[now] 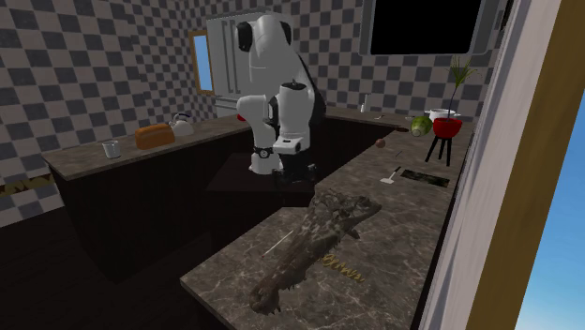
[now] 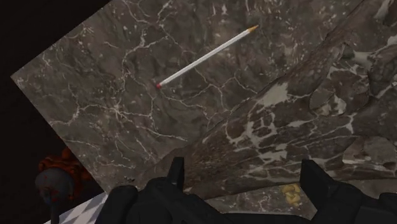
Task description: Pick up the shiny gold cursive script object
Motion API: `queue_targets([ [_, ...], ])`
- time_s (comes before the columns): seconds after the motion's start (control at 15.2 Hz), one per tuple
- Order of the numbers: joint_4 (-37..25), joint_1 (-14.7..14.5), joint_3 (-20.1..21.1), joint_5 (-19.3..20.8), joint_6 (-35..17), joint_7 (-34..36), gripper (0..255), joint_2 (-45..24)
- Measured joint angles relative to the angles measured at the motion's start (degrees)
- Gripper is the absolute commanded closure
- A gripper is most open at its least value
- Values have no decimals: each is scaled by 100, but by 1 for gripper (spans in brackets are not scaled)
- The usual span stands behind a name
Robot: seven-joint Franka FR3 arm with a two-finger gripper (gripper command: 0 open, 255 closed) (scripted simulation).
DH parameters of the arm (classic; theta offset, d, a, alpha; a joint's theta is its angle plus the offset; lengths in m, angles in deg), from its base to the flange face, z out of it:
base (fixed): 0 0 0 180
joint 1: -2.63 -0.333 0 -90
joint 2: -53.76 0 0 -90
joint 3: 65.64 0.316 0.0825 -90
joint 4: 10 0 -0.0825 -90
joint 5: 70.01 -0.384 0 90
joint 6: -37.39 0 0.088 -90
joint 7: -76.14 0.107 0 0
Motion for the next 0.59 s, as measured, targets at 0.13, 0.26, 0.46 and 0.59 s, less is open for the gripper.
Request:
queue_targets([
  [0.13,-297,-90,43,98,-134,5,0,-438],
  [0.26,-578,-194,71,202,-260,17,0,-847],
  [0.46,-952,-305,88,342,-498,-56,0,-1466],
  [0.59,-1399,-424,90,440,-545,-68,0,-1896],
])
